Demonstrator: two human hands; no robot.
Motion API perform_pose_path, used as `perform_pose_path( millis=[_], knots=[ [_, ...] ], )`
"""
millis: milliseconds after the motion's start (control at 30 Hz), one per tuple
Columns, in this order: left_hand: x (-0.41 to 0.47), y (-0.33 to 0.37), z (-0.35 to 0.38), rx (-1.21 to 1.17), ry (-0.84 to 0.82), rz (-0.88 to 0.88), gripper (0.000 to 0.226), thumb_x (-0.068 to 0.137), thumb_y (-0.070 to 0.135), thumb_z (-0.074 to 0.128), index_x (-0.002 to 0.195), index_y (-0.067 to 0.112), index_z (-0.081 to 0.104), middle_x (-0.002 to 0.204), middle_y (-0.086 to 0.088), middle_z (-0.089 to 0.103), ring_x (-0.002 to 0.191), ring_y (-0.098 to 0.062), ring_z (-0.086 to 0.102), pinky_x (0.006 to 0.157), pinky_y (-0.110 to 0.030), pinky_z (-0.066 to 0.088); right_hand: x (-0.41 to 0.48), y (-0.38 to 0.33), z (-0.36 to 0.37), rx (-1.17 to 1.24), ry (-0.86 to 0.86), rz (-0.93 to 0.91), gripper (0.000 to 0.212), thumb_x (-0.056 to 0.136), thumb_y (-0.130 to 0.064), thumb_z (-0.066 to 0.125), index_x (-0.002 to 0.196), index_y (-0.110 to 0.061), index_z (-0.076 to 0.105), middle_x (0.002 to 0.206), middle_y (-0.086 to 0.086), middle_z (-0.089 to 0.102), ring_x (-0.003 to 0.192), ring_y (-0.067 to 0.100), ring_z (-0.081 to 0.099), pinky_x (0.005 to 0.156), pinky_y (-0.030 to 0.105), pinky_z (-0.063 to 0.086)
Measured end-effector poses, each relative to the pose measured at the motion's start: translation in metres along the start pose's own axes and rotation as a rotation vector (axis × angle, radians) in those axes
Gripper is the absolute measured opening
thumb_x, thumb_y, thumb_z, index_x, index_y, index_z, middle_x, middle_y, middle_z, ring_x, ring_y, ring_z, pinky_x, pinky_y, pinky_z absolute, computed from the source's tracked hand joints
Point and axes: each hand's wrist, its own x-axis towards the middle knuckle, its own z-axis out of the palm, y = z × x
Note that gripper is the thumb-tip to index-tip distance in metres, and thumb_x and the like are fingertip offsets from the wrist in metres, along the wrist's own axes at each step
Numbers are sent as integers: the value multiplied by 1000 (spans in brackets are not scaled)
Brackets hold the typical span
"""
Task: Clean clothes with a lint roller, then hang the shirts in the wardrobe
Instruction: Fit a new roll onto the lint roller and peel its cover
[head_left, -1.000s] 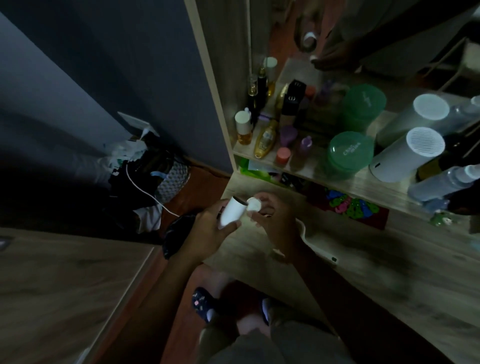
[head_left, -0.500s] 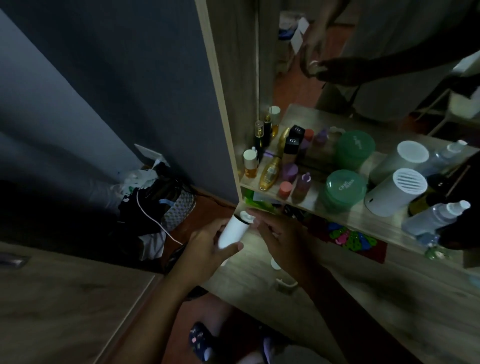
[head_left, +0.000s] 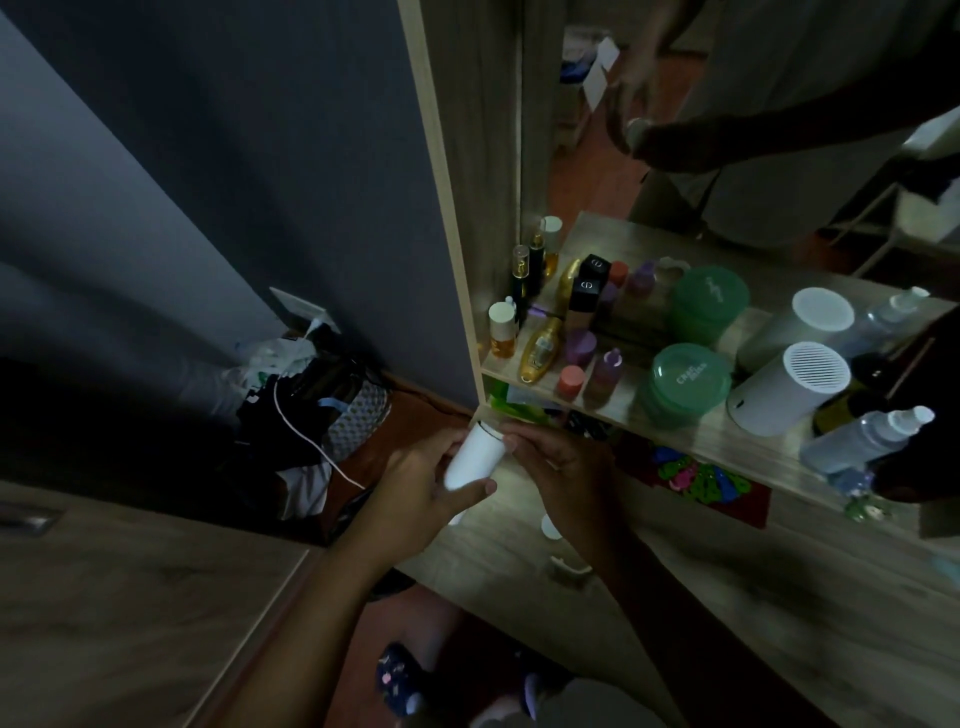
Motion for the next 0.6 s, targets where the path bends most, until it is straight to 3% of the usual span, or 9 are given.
perform_pose_path(
  millis=[200, 333, 467, 533, 600],
  knots=[
    [4, 4, -4, 8, 7, 13, 49, 84, 36, 78, 127, 18, 64, 115, 10, 70, 99, -1, 65, 82, -23, 51, 2, -3, 7, 9, 14, 51, 24, 97, -26, 60, 118, -27, 70, 113, -32, 66, 111, -4, 65, 92, 13, 51],
    [5, 6, -4, -7, 19, 22, 49, 84, 35, 79, 127, 18, 65, 116, 11, 71, 101, 0, 66, 84, -28, 53, 5, 4, 4, -69, 21, 16, 26, 94, -29, 60, 113, -18, 74, 112, -14, 72, 109, -3, 66, 91, 24, 56],
    [10, 10, -5, 14, 26, 48, 47, 84, 37, 77, 127, 19, 66, 112, 14, 71, 96, 7, 64, 80, -21, 52, 13, 9, -2, -184, 64, -91, 19, 89, -18, 70, 103, -6, 76, 102, -9, 71, 101, -17, 60, 84, 9, 52],
    [11, 12, -5, 34, 29, 70, 47, 83, 36, 77, 126, 19, 66, 109, 17, 69, 92, 10, 63, 77, -17, 50, 17, 7, -6, -252, 69, -167, 15, 83, -7, 79, 97, -4, 77, 92, -2, 75, 95, -15, 58, 84, 1, 45],
    [13, 13, -4, 52, 24, 81, 46, 82, 37, 76, 123, 16, 67, 107, 10, 72, 90, 2, 64, 78, -23, 51, 20, 6, -11, -292, 54, -187, 13, 81, -5, 80, 94, -3, 77, 90, 4, 77, 92, -7, 63, 86, 2, 46]
  ],
)
